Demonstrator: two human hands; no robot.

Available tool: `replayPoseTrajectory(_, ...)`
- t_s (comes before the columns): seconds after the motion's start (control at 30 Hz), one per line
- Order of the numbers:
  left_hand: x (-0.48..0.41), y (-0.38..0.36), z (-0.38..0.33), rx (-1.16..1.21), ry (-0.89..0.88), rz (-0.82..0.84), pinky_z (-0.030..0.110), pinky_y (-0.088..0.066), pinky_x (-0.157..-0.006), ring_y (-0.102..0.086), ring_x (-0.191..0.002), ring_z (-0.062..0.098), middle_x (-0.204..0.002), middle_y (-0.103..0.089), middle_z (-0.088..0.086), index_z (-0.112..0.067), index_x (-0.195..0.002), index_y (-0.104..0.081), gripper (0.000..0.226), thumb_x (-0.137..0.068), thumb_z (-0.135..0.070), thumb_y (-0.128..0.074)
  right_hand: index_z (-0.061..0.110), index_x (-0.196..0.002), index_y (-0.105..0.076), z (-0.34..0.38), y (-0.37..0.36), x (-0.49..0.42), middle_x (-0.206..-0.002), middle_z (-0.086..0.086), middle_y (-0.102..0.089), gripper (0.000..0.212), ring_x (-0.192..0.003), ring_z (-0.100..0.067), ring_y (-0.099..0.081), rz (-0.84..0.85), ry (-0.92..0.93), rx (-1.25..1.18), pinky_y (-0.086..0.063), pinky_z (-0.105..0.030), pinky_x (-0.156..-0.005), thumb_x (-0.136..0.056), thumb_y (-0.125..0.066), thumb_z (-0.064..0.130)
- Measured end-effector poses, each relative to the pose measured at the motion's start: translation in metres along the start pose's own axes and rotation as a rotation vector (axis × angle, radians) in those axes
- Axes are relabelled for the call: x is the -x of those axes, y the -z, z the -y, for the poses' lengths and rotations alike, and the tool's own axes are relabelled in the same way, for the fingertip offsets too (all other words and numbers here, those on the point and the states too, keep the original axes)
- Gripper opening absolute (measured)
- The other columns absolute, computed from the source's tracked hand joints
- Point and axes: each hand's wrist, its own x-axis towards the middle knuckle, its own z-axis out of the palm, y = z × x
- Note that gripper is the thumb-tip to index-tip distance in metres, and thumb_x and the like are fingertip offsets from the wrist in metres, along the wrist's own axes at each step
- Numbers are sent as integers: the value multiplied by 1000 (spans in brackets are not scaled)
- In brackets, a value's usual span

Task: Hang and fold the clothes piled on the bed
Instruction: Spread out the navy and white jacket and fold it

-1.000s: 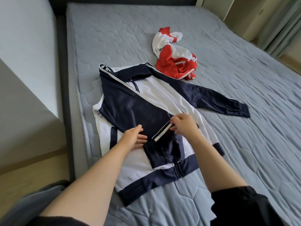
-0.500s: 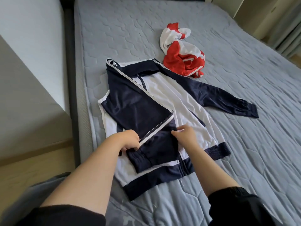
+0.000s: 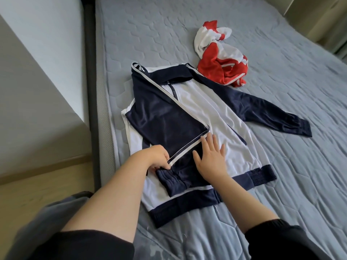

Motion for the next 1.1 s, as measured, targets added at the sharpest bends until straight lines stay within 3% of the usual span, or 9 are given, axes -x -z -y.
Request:
replayPoseTrajectory(0.27,7,10,-12,-321,32,-139,24,-45,-60,-53,-61,21,-58,-55,0,-12,-66,-59,30,-78,-36,-72,18,-153,-10,3,-4,2,-161,0,2,68,-147,-16,10,106,13,17,7,-44,-118,-97,-32,48)
replayPoseTrajectory(0.33,5,12,-18,-390,-10,-384,27,-45,-66,-59,-79,20,-78,-62,-2,-19,-73,-60,32,-74,-50,-72,17,-152,-18,2,0,-1,-161,-2,-1,63,-147,-16,8,31,55,-6,8,-43,-117,-97,-36,42)
replayPoseTrajectory(0.4,-3,4,-19,-407,-164,-531,34,-44,-86,-51,-112,22,-118,-55,-1,-24,-108,-59,52,-72,-60,-69,16,-150,-23,-2,2,-2,-161,-4,-5,59,-148,-16,5,-35,77,-19,7,-42,-117,-97,-39,36)
replayPoseTrajectory(0.5,-17,-25,-15,-550,-291,-402,48,-11,-117,0,-147,23,-160,-4,0,-26,-152,-9,100,-75,-72,-55,18,-152,-19,-9,-1,-4,-161,-3,-4,58,-148,-17,2,17,29,-40,3,-42,-118,-99,-36,34)
replayPoseTrajectory(0.57,-28,-44,-3,-583,-267,-351,48,2,-117,16,-146,20,-160,13,-2,-28,-152,6,99,-81,-74,-45,20,-153,-13,-13,-8,-6,-161,-2,-2,58,-148,-17,3,109,11,-29,2,-42,-119,-100,-31,37)
replayPoseTrajectory(0.7,-36,-58,18,-553,-307,-434,41,8,-117,19,-145,15,-160,17,-4,-30,-151,9,88,-86,-72,-32,22,-153,-10,-15,-17,-8,-161,-1,-1,59,-148,-17,1,104,22,-12,2,-41,-119,-100,-29,40)
replayPoseTrajectory(0.83,-36,-53,13,-618,-346,-511,45,5,-118,18,-146,17,-160,15,-2,-30,-151,12,82,-84,-71,-11,21,-148,-31,-18,-11,-10,-157,1,-24,53,-144,-18,-20,35,20,-202,-12,-33,-118,-97,-39,34)
replayPoseTrajectory(0.93,-40,-44,-6,-659,-373,-584,48,3,-117,18,-146,20,-160,13,1,-29,-151,11,74,-87,-64,-3,14,-125,-59,-29,9,-22,-132,0,-54,34,-125,-20,-43,-155,10,-389,-28,-23,-102,-93,-49,20)
replayPoseTrajectory(1.1,-61,-47,-58,-617,-303,-570,51,4,-116,20,-145,24,-160,15,3,-30,-150,11,65,-98,-55,-18,18,-93,-56,-75,45,-73,-94,8,-45,11,-88,-7,-41,-346,-364,-690,-33,-28,-85,-91,-45,17)
